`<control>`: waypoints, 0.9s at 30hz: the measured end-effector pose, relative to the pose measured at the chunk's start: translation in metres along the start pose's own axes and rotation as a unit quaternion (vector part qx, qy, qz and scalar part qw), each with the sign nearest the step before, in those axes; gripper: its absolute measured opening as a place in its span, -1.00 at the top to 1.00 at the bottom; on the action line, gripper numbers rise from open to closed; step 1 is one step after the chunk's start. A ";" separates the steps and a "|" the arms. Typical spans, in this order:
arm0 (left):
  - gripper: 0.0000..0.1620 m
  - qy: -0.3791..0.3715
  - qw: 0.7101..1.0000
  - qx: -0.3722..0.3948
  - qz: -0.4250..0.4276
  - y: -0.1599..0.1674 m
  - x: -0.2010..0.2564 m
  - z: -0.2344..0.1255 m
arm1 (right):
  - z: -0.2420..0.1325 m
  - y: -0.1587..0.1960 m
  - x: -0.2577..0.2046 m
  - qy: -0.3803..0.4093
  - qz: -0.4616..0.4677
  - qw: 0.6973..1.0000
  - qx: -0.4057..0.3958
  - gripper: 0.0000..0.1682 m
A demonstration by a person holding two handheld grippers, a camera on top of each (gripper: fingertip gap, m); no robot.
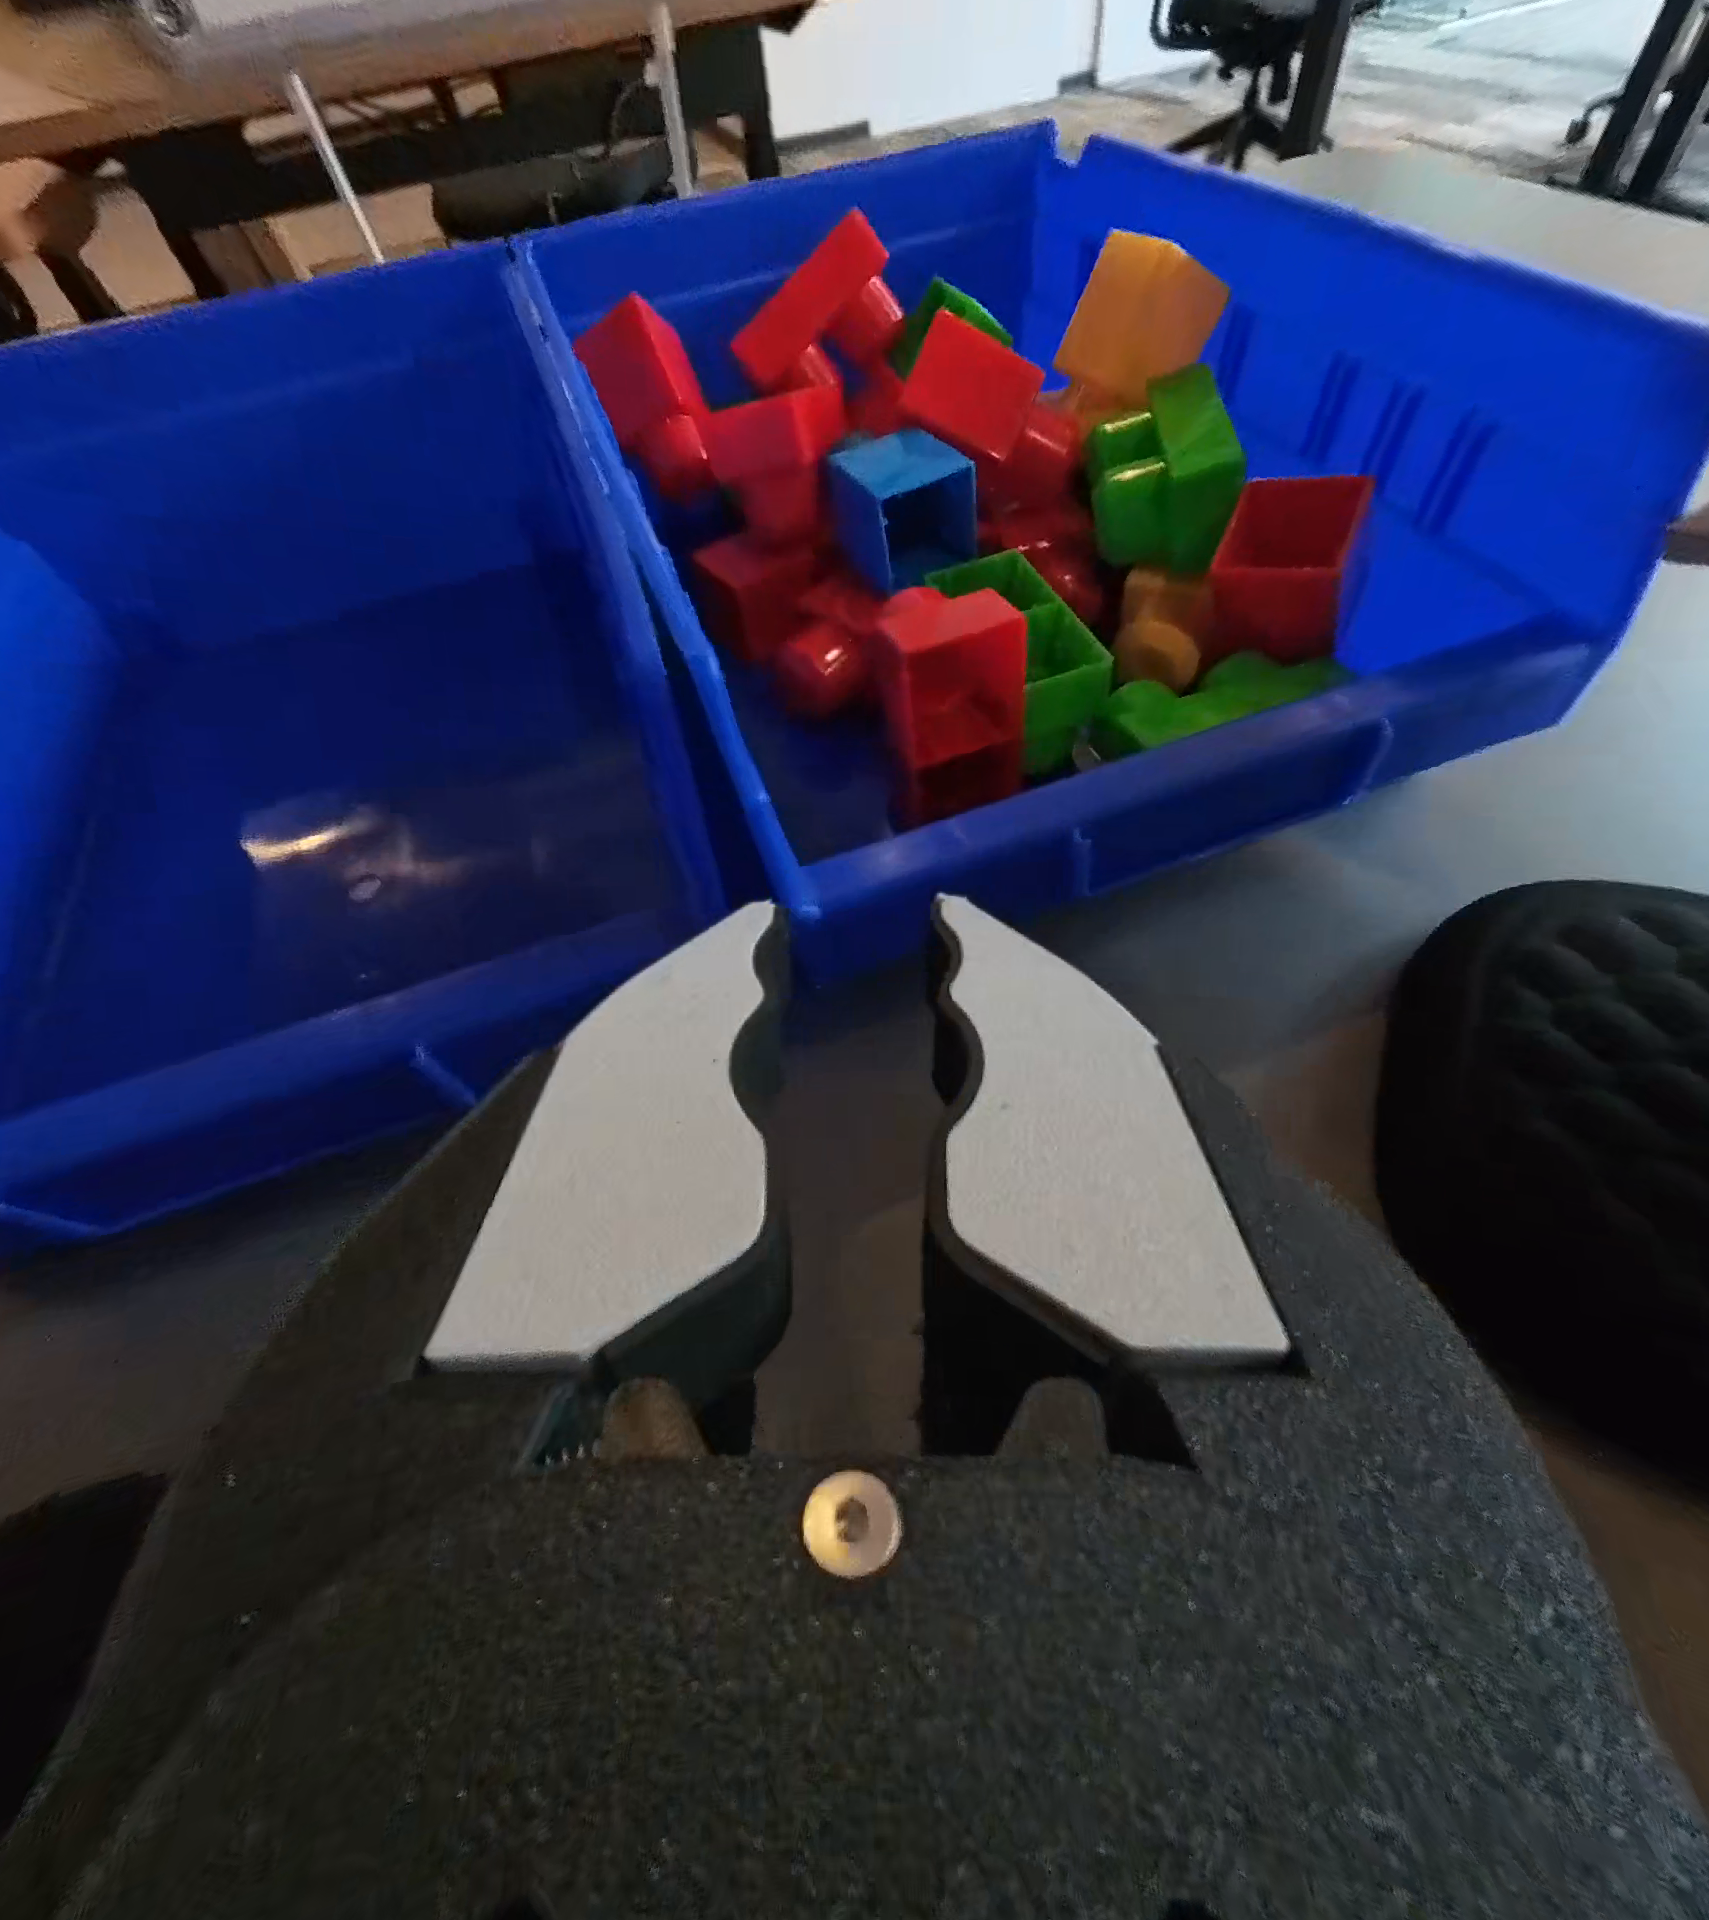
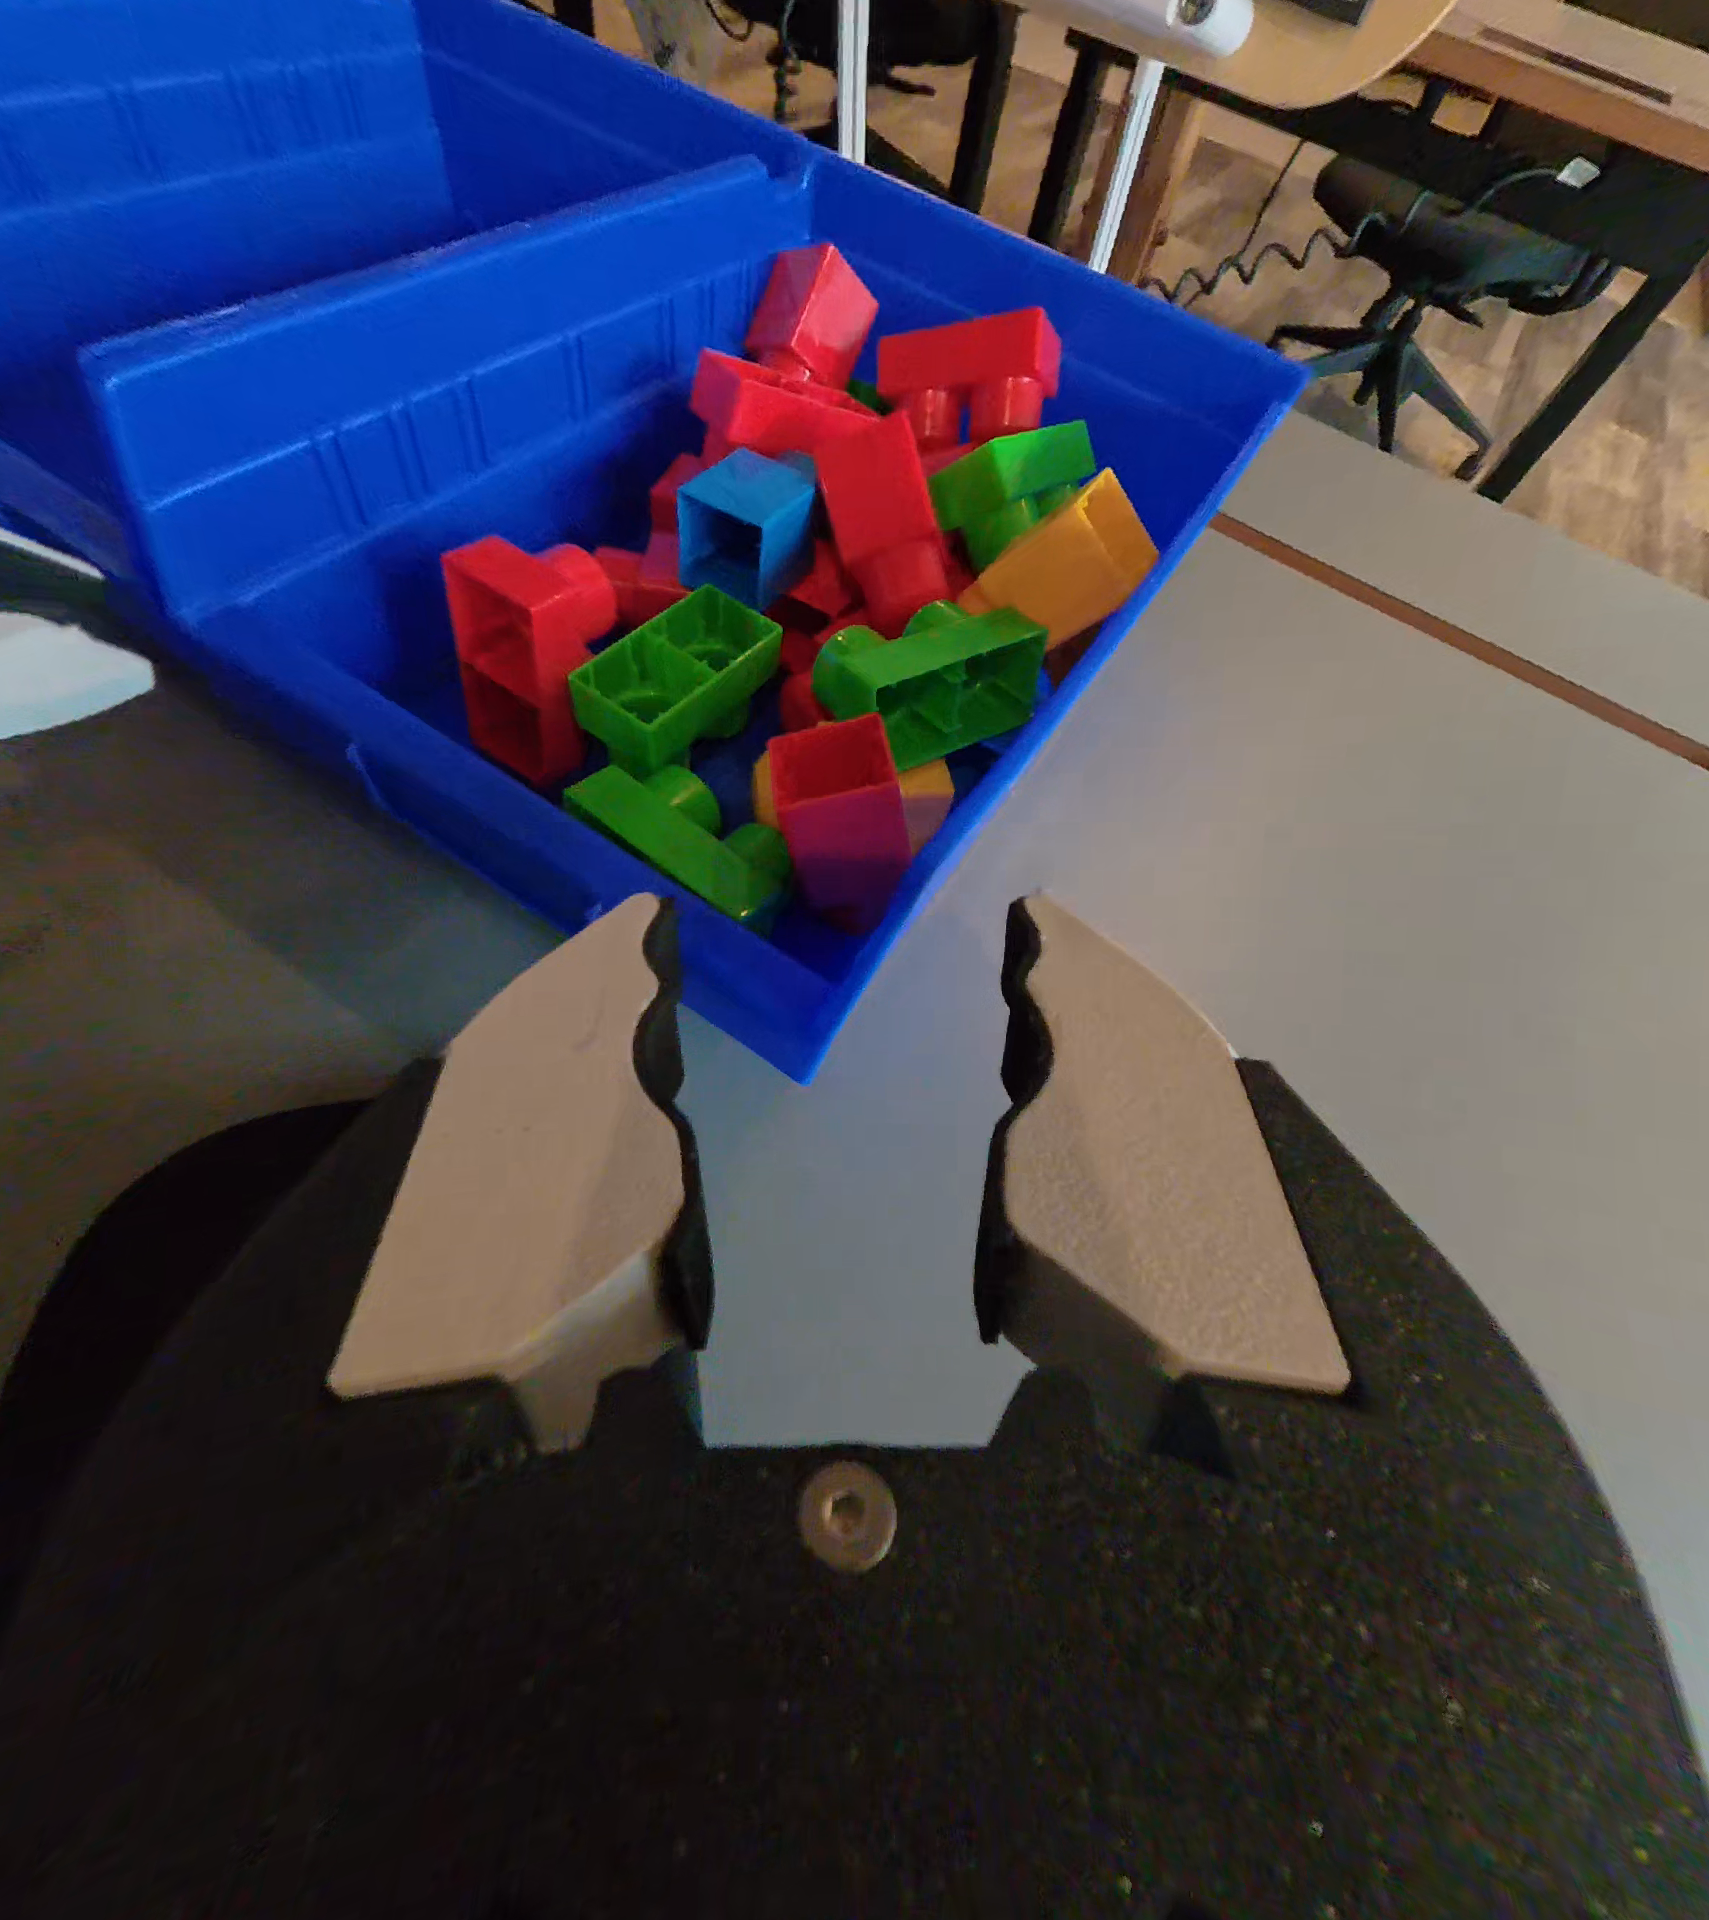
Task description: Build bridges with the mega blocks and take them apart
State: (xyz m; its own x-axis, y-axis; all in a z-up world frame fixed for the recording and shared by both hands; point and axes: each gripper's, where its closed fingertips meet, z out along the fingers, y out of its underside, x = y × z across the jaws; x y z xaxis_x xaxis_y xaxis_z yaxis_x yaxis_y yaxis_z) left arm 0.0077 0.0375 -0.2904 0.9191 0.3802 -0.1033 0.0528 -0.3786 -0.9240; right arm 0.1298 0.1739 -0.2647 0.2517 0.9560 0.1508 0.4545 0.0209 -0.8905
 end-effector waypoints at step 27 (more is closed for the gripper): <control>0.94 -0.098 0.994 -0.002 0.038 -0.009 -0.019 0.041 | 0.034 0.014 0.023 0.131 -0.064 0.987 -0.068 0.87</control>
State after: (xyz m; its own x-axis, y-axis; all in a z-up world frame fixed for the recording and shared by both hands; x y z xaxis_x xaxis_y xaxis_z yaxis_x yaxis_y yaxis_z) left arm -0.0262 0.0682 -0.2947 0.8269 0.5068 -0.2436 -0.0125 -0.4166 -0.9090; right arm 0.1129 0.2061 -0.2887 0.3895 0.8392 0.3795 0.6030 0.0791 -0.7938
